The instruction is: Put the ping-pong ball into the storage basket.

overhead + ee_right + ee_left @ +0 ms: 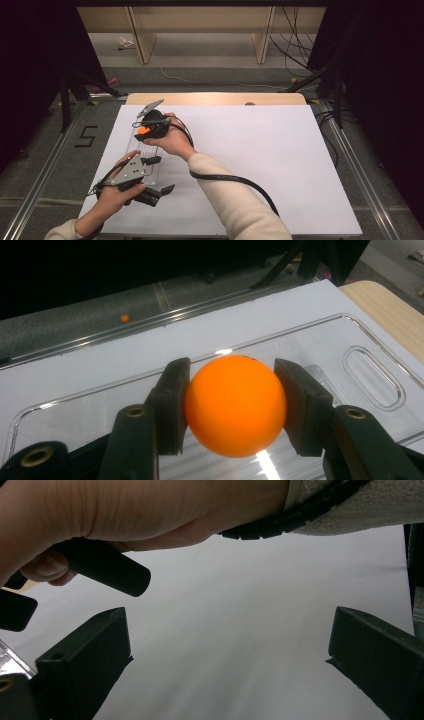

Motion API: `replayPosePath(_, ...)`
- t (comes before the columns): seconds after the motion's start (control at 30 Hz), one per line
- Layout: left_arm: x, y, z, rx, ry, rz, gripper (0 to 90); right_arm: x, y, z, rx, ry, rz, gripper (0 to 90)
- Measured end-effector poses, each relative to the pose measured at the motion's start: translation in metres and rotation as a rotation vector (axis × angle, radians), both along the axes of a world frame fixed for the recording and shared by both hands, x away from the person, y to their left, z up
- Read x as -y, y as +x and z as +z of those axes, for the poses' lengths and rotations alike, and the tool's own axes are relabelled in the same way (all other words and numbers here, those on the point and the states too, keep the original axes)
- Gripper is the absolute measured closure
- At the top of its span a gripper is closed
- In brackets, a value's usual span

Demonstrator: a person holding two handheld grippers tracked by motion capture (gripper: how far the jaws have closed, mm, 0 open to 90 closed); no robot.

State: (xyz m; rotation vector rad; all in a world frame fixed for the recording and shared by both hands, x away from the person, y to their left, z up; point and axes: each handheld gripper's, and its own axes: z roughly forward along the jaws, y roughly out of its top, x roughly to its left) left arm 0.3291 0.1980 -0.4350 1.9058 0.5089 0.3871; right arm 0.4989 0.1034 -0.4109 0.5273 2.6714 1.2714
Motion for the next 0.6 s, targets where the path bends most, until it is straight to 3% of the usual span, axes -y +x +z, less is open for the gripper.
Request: replayPosePath(0.6, 0.0001, -0.0003, 0.0001, 0.0, 0.001, -0.003, 2.9, -0.0027, 0.0013, -0.008, -0.017, -0.015, 0.005, 51.4)
